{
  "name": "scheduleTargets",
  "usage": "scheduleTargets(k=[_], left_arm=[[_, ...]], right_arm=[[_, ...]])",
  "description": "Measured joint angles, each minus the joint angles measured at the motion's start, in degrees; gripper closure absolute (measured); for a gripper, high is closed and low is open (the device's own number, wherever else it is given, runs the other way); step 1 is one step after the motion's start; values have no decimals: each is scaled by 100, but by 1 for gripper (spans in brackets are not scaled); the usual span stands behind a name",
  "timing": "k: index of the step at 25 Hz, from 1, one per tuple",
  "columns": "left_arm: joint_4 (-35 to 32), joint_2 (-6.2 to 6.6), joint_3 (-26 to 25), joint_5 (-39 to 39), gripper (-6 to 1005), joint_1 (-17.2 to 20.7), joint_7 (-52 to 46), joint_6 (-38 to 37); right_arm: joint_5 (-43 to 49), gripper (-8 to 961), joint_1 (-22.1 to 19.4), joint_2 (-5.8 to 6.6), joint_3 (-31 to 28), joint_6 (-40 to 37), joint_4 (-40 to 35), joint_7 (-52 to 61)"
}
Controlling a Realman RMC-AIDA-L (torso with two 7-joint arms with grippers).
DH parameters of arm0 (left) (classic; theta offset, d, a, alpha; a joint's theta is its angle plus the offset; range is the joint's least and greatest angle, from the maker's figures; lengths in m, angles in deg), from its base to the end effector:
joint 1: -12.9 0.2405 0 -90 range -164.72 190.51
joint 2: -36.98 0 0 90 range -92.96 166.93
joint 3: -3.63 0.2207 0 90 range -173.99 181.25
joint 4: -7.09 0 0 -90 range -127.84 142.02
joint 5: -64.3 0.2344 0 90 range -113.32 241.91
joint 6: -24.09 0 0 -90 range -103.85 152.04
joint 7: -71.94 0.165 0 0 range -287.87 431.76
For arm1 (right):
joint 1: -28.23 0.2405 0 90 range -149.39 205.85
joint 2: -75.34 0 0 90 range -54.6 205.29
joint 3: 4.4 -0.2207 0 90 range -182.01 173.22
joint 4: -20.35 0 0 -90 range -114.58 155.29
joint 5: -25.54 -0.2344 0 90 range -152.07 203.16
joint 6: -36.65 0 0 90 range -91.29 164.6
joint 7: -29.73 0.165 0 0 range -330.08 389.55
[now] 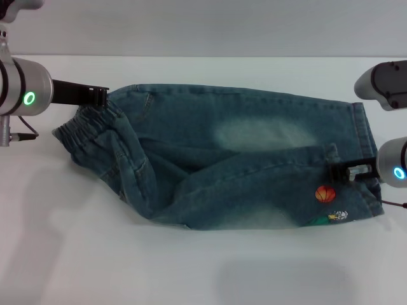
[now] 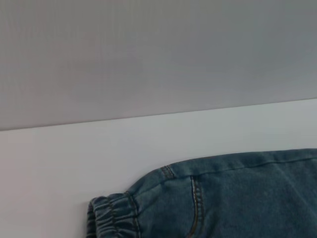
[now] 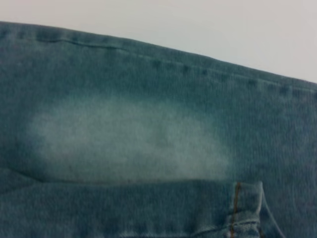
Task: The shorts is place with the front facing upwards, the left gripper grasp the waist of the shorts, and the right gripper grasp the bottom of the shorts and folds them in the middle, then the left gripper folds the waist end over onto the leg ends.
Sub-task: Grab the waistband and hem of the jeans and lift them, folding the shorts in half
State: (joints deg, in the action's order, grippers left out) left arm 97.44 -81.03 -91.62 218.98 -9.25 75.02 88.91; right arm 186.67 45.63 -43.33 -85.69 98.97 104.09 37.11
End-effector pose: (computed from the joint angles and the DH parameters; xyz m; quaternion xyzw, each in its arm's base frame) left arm -0.1569 0.3986 0.0429 -0.7957 -0.4594 -0.0133 0.3945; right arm 0.2017 0.3604 -0.0277 -0.7762 0.5082 -0.0750 0.3655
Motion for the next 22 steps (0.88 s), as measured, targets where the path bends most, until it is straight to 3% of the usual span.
scheduleTargets(k=[8, 22], left_arm=[[-9, -2, 19, -9, 971, 0, -19, -55], [-2, 7, -63, -9, 971, 37, -62, -533]], right_arm=[[144, 953, -88, 19, -89, -1, 542, -14], [598, 953, -473, 12, -735, 83, 1769, -156]])
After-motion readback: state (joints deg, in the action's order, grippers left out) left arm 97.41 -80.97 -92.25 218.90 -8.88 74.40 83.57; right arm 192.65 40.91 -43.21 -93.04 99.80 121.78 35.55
